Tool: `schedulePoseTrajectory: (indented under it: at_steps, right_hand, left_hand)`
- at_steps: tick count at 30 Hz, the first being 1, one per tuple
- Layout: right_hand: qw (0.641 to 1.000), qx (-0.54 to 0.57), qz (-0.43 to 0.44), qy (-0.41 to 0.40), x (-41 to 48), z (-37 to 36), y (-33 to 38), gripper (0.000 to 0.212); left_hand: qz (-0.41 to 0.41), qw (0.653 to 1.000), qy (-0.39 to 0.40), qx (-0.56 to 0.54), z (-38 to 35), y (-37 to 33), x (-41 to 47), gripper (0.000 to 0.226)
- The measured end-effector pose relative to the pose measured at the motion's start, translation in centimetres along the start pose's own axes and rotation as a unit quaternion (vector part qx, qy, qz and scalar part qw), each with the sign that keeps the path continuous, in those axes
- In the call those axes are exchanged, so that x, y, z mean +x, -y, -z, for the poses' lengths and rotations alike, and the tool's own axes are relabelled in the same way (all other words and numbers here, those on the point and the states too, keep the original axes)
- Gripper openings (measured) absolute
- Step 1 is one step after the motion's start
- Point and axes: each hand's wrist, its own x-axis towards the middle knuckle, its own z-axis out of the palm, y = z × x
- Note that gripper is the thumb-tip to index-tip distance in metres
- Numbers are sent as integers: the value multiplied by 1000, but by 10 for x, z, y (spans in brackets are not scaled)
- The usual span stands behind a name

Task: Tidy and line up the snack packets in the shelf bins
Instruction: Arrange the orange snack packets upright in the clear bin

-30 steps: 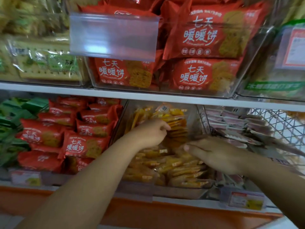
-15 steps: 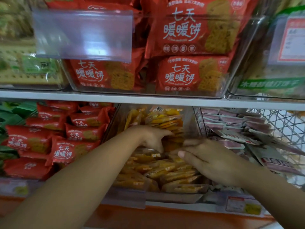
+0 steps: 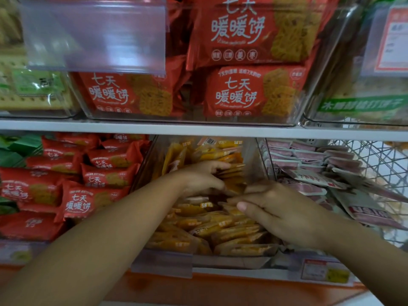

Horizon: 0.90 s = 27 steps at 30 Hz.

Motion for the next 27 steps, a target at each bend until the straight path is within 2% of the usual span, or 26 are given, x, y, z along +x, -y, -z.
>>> schedulePoseTrajectory:
  at_steps: [3,7,9,11,14,16,18,22,27]
  right_hand:
    - [1000,0,0,-1,0,-1,-1,53]
    - [1000,-9,10,-6,-1,-4,-4,48]
    - [1000,-17,11,-4,-1,-5,-5,50]
    - [999,-32,10,-8,-1,-5,-5,55]
    - [998,-64,13,-5,-2,-6,-5,61]
    - [997,-73,14,-3,-3,-7,-5,61]
    - [998,-69,7,-6,-5,-6,-4,61]
    - [997,-74,2,7,-6,-4,-4,66]
    - [997,-82,4,8,-3,-6,-9,62]
  left_hand:
    - [-4,990,-15,-138,-3,-6,0,59]
    - [-31,981,-19,-191,-1,-8,-1,45]
    - [-58,990,-38,-121,0,-5,1,48]
    - [-97,991,-73,52,-2,-5,5,50]
    - [-154,945,-127,261,-9,-8,16,32]
    - [-155,909,-166,349,-10,-13,22,26]
    - [-135,901,-193,364,-6,-19,27,30]
    - [-111,926,-252,258,4,-27,26,37]
    - [-91,932,-259,237,5,-25,22,34]
